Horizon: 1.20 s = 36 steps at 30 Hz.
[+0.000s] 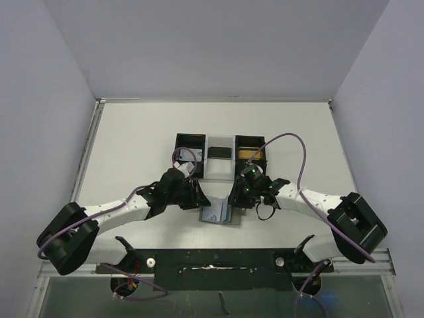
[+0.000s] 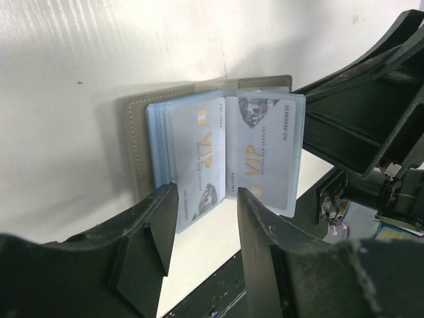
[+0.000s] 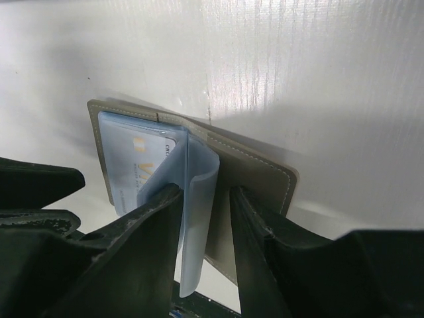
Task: Take the credit cards out of the card holder
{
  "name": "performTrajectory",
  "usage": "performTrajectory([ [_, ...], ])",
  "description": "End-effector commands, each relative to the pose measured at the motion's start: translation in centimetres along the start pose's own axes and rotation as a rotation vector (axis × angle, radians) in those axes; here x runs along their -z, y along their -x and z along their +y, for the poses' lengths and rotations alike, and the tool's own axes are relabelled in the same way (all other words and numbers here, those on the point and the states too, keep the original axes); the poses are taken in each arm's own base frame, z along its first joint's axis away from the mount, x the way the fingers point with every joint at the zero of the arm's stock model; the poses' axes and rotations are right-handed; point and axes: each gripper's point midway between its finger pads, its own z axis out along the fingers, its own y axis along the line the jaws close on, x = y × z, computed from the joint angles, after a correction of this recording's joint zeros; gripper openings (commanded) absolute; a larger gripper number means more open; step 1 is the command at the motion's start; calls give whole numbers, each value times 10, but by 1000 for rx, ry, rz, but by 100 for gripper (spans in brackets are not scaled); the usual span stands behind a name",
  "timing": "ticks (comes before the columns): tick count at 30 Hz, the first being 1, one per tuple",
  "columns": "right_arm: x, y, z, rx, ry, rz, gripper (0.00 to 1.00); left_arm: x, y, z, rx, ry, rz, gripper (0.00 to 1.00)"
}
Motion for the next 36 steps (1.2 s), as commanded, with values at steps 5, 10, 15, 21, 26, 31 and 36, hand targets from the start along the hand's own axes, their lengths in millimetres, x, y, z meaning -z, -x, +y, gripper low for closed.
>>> performTrajectory([
  [5, 0, 2, -5, -19, -14, -31, 35, 12, 26, -67, -106, -232, -69, 41],
  [10, 5, 5, -9, -32, -27, -60, 35, 0, 13, -88, -162, -293, 4, 41],
  [15, 11, 10, -12, -45, -35, -91, 34, -22, 2, -73, -124, -253, 55, 41],
  [21, 24, 19, -13, -59, -41, -122, 34, -44, -6, -38, -69, -121, 77, 40],
  [26, 38, 25, -9, -69, -26, -149, 34, -45, -11, -28, -58, -96, 79, 39],
  [31, 56, 36, 6, -65, 33, -200, 36, -41, -11, -26, -66, -85, 79, 39],
  [36, 70, 46, 32, -51, 133, -232, 36, -37, -6, -33, -75, -101, 61, 39],
])
